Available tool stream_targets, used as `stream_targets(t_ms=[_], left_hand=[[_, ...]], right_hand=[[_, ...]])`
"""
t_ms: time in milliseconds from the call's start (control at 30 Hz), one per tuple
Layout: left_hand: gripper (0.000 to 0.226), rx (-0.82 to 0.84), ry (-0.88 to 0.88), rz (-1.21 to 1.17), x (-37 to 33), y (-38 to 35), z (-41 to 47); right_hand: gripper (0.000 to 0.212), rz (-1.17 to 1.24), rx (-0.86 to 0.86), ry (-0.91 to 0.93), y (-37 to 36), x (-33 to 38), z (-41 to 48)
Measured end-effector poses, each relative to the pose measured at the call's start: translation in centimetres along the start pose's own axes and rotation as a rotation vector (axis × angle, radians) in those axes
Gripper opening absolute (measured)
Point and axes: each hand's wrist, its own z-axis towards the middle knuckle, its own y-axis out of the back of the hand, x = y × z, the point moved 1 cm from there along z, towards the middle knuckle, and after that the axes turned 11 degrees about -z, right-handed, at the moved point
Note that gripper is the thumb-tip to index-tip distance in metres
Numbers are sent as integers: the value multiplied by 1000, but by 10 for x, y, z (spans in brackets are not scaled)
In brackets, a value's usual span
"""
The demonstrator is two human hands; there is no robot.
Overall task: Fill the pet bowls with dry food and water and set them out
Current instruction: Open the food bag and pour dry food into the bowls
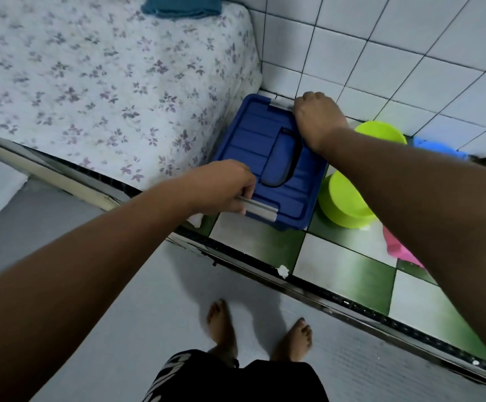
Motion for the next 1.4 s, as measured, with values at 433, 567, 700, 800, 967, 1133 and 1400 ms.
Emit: stream_targets(t_ms=[433, 567, 700, 800, 967, 1133, 1400], left_hand=[[51, -137, -42, -94, 8, -14, -18], [82, -512, 152, -468, 12, -7, -19], [92, -444, 343, -482, 14, -7, 4], [93, -459, 359, -487, 14, -9, 14], [84, -472, 357, -498, 6, -11, 18], [78, -551, 302, -499, -3, -3, 15], [77, -737, 211, -333, 8, 72, -10]], right_hand=[[26, 420, 32, -195, -9, -13, 2], [47, 858, -93, -660, -9, -7, -33], [52, 1122, -103, -814, -17, 32, -80], [66, 1229, -60, -811, -20, 54, -93], [79, 1163, -31, -818, -13, 56, -93], [82, 1140, -92, -819, 2, 48, -97], [80, 1073, -206, -708, 74, 32, -58]])
